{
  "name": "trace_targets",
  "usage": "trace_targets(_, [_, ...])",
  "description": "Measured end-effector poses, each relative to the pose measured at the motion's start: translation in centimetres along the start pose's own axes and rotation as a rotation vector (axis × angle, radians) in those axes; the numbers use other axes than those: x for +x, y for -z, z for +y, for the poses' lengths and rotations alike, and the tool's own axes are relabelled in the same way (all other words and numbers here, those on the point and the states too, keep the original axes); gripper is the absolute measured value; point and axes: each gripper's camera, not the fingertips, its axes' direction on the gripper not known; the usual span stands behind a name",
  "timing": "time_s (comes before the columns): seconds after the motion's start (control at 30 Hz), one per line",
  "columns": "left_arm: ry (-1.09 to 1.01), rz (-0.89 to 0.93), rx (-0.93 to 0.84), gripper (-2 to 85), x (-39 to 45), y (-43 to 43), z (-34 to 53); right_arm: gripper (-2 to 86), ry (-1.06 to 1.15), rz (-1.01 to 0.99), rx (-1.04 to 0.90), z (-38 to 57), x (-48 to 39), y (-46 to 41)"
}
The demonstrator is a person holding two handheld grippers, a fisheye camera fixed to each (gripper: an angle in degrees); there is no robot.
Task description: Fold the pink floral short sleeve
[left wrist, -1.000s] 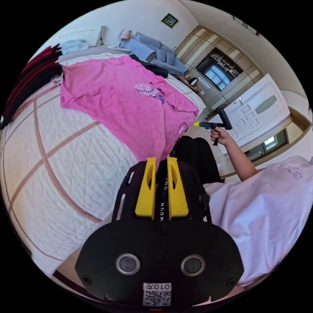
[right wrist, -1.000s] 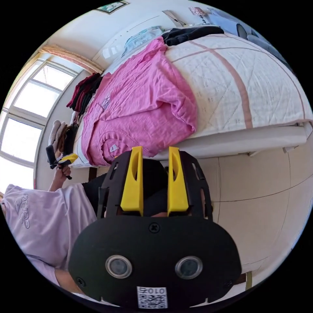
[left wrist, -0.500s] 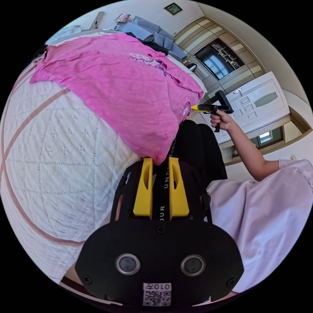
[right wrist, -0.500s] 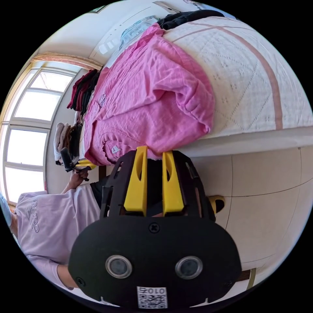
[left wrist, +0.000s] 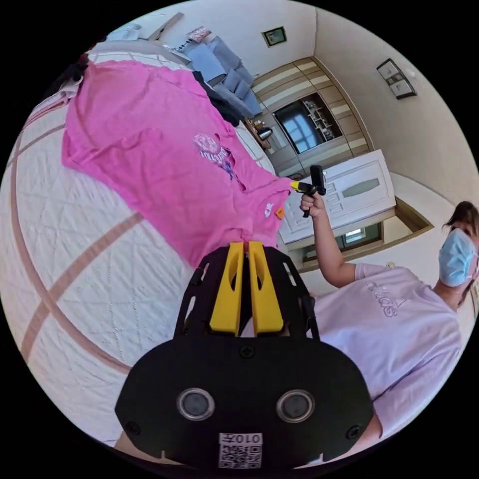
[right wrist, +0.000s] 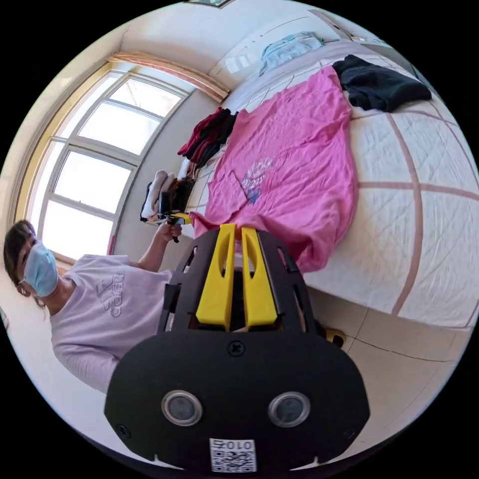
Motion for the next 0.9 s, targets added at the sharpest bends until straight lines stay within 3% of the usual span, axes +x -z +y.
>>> trace_targets(0.17, [0.155,-0.056,0.152,0.9,-5.4,3.9,-2.6,5.8,-0.115,0.059,0.076,-7.4,2.9,-0.5])
trace_targets(0.27, [0.115,-0.157,0.16,1.4,-4.1,4.7,-2.6,7.2,-0.05,0.14,0.051,-8.5,1.3,-0.6])
trace_targets(0.43, [0.059,-0.428,0.136,3.4,0.2,6.3,0.2,10.5,0.12,0.486,0.186,-5.0,-2.9,1.9])
trace_targets(0.57, [-0.101,-0.648,0.181,6.3,4.5,6.9,1.5,14.6,0.26,0.556,0.098,-4.5,-4.7,-0.1])
trace_targets(0.73, [-0.343,-0.786,-0.005,9.1,7.3,0.7,-1.2,12.6,0.376,0.782,-0.109,-7.1,-5.7,-6.4])
trace_targets(0.8, [-0.351,-0.779,-0.077,9.7,6.8,-1.8,-2.3,8.7,0.351,0.772,-0.135,-8.1,-5.1,-6.8])
trace_targets(0.9, [-0.341,-0.74,-0.063,9.9,6.4,-2.8,-2.6,7.0,0.252,0.624,-0.015,-8.9,-3.5,-3.9])
